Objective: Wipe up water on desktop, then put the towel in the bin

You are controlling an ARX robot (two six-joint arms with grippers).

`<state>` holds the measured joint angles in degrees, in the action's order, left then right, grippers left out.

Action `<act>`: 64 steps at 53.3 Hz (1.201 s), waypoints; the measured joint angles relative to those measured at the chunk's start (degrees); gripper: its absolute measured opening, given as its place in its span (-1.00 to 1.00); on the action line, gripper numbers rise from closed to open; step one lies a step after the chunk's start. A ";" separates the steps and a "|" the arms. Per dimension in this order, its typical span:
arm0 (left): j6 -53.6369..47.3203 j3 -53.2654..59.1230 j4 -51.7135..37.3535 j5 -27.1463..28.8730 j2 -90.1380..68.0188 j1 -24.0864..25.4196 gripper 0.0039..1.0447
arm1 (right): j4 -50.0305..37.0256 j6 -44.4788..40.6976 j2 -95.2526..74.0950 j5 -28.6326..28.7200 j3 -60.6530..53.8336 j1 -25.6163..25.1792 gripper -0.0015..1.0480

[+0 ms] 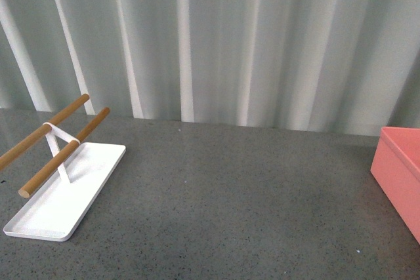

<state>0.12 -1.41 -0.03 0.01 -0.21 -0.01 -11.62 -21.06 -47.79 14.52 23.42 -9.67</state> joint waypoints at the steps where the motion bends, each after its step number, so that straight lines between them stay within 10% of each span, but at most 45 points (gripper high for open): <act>1: 0.00 0.00 0.00 0.00 0.00 0.00 0.88 | 0.96 0.33 1.77 0.00 -0.92 0.31 0.87; 16: 0.00 0.00 0.00 0.00 0.00 0.00 0.88 | -0.76 6.47 12.00 -2.78 -10.64 0.39 0.75; 22: 0.00 0.00 0.00 0.02 -0.02 0.00 0.88 | -14.38 15.69 13.66 -5.90 -16.85 0.59 0.34; 40: 0.00 0.00 0.00 -0.07 0.02 0.00 0.88 | -9.44 19.91 23.67 -13.86 -20.52 9.38 -0.91; 64: 0.00 0.00 0.00 0.00 0.02 0.00 0.88 | -3.76 20.09 32.63 -14.27 -22.05 9.46 -0.93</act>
<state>0.12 -1.41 -0.03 0.01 -0.19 -0.01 -15.38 -0.97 -15.16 0.25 1.37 -0.21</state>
